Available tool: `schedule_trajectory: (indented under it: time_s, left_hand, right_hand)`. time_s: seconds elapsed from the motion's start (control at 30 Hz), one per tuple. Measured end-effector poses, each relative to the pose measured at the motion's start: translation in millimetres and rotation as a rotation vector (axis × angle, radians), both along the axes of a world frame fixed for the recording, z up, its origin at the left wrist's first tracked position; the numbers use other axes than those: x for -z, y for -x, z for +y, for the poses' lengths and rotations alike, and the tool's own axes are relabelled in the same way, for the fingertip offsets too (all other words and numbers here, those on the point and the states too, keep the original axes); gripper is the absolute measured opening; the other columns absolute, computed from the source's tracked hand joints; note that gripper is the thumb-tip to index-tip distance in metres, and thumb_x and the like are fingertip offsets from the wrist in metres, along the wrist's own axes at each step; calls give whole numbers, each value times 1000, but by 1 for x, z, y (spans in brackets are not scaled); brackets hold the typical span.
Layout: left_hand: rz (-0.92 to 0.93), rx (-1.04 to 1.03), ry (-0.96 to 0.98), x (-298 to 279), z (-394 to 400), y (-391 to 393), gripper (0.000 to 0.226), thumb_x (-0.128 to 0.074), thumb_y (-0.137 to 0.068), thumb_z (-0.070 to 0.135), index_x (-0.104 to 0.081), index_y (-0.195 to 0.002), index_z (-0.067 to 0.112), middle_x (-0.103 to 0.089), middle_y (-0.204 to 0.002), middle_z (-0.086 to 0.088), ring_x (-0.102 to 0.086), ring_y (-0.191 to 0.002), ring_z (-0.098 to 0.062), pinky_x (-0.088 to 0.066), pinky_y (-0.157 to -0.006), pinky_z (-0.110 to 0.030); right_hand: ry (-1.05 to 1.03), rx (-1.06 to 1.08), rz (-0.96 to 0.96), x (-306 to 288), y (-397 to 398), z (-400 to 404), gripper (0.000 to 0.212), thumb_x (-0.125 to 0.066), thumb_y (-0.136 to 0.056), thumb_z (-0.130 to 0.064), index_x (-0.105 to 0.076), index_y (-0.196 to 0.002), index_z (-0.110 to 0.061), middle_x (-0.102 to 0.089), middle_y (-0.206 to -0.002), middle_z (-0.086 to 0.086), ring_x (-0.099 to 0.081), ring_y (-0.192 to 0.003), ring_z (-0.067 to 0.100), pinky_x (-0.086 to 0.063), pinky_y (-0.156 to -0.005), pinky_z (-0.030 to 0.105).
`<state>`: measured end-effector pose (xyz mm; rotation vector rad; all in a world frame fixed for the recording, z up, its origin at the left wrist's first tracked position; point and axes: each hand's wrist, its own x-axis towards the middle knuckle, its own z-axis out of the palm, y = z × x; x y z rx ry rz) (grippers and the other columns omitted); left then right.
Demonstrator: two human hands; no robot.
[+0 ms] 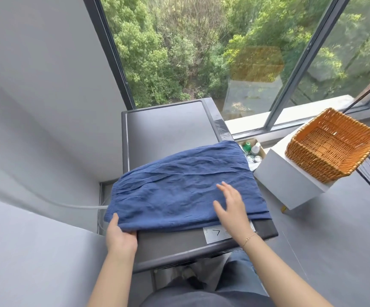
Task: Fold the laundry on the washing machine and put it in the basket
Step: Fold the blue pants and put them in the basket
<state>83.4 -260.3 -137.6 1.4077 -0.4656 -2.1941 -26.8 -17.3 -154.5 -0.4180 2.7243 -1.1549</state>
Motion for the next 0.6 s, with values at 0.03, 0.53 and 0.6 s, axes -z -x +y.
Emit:
schedule_trajectory:
  time_s: [0.03, 0.53, 0.6]
  left_hand:
    - [7, 26, -4, -5, -1, 1, 18, -43, -101, 22, -59, -104, 17, -62, -123, -4, -58, -114, -20, -46, -94, -34]
    - [98, -72, -74, -14, -17, -16, 77, -57, -12, 3, -56, -87, 16, -73, -77, 2, -58, -97, -14, -43, -89, -23]
    - [100, -99, -74, -9, -20, -18, 84, -56, -11, 3, -56, -92, 21, -70, -62, 5, -54, -102, -9, -41, -84, -18]
  right_hand:
    - [-61, -154, 10, 5, -4, -2, 54, -51, -86, -29, -46, -139, -17, -30, -153, -2, -20, -144, 15, -9, -117, 27]
    - [-304, -214, 208, 27, -17, 16, 55, -31, -84, -20, -54, -134, -19, -43, -147, 5, -28, -136, 18, -6, -115, 30]
    - [-283, -145, 239, 26, -14, 25, 59, -29, -82, -9, -52, -136, -16, -45, -145, 4, -36, -136, 24, -12, -114, 33]
